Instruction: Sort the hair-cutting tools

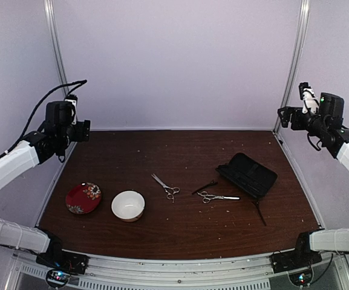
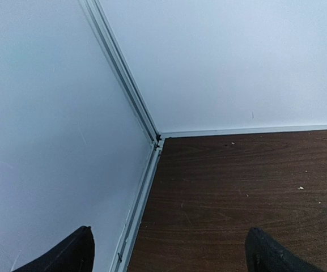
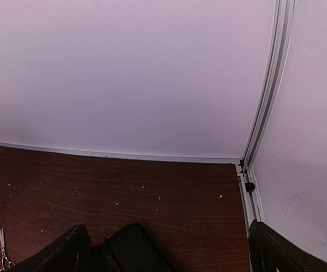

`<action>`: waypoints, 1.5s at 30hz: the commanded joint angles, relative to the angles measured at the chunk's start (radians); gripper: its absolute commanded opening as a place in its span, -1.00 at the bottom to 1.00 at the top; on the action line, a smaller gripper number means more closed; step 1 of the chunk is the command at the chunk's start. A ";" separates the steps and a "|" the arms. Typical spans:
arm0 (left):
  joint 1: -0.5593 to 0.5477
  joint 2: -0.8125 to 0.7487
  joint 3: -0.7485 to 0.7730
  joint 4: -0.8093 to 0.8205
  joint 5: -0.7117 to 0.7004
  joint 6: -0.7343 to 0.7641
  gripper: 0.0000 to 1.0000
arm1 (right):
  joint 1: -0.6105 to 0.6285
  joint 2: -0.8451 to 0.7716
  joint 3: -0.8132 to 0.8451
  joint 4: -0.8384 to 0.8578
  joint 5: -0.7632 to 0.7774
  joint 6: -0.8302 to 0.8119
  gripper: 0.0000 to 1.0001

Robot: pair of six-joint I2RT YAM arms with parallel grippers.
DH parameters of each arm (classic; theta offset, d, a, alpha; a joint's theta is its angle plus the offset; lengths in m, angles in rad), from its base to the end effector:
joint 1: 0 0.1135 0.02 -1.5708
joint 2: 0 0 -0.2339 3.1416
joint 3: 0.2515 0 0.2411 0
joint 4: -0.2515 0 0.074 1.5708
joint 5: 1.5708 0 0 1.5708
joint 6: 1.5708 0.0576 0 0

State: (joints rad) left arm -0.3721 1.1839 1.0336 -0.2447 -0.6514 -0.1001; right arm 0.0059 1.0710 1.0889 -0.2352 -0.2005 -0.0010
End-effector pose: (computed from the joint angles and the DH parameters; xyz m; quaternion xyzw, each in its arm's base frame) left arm 0.2756 -0.0701 0.3084 -0.0689 0.8051 0.1360 0.5732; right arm 0.2676 0.0130 0.3548 -0.0653 0.7755 0.0796 0.6229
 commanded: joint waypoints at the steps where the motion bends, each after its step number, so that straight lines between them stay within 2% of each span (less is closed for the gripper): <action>1: 0.051 -0.003 -0.010 0.093 0.179 -0.015 0.87 | 0.016 -0.008 -0.059 0.008 -0.007 -0.031 1.00; 5: 0.061 0.037 0.013 0.103 0.318 -0.016 0.71 | 0.025 -0.011 -0.098 -0.048 -0.067 -0.129 0.96; 9: 0.017 0.102 0.055 0.092 0.445 0.006 0.59 | 0.053 0.009 -0.105 -0.161 -0.137 -0.233 0.87; 14: -0.036 0.214 0.102 0.097 0.581 -0.048 0.46 | 0.181 0.029 -0.141 -0.272 -0.106 -0.398 0.71; 18: -0.062 0.292 0.176 0.025 0.686 -0.092 0.40 | 0.282 0.055 -0.172 -0.333 -0.107 -0.483 0.62; 22: -0.075 0.322 0.210 -0.019 0.720 -0.115 0.38 | 0.369 0.118 -0.191 -0.414 -0.078 -0.559 0.51; 33: -0.084 0.337 0.247 -0.060 0.819 -0.157 0.37 | 0.422 0.412 -0.085 -0.472 0.002 -0.550 0.22; 37: -0.093 0.334 0.251 -0.065 0.832 -0.161 0.37 | 0.419 0.501 -0.032 -0.505 -0.014 -0.533 0.13; 41: -0.100 0.336 0.252 -0.065 0.833 -0.161 0.38 | 0.419 0.546 -0.009 -0.515 -0.016 -0.515 -0.15; 45: -0.106 0.344 0.254 -0.065 0.839 -0.161 0.38 | 0.415 0.546 -0.015 -0.509 -0.007 -0.501 -0.55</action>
State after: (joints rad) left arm -0.4698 1.5131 1.2533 -0.3164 0.1627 -0.2501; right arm 0.4210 1.6161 1.0576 -0.7223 -0.2272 -0.5198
